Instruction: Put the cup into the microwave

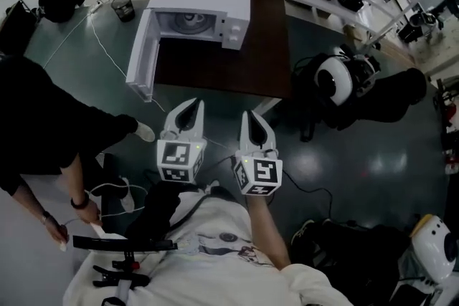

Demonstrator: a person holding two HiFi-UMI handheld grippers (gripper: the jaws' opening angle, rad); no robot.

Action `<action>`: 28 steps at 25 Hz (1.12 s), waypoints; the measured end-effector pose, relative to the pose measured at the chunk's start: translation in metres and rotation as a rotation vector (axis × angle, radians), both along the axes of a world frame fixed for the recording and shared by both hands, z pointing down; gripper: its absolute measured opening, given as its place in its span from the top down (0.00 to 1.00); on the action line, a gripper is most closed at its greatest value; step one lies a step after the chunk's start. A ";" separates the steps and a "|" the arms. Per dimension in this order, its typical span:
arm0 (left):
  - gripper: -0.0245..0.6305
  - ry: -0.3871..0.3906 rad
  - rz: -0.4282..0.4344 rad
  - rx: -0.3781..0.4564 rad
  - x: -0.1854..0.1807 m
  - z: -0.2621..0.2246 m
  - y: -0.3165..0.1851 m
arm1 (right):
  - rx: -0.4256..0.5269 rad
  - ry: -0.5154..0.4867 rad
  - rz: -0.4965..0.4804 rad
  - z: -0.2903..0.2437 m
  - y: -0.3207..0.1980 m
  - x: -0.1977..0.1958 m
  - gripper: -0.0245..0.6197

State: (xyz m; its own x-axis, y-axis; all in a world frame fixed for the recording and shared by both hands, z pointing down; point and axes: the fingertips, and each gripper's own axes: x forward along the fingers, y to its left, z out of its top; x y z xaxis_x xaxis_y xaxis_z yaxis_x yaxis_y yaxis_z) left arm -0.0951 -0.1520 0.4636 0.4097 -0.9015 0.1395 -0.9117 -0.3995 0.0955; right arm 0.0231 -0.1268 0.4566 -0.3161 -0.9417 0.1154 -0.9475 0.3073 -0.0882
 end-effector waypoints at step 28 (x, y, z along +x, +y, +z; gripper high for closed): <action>0.96 -0.015 -0.007 0.011 0.002 -0.004 -0.006 | 0.080 0.035 0.000 -0.017 -0.007 0.004 0.96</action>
State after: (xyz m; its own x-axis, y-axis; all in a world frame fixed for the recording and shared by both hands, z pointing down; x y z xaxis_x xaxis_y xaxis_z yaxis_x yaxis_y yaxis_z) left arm -0.0934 -0.1584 0.4597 0.4014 -0.9058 0.1354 -0.9158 -0.3942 0.0775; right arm 0.0268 -0.1334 0.4398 -0.3130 -0.9484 0.0509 -0.9497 0.3118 -0.0302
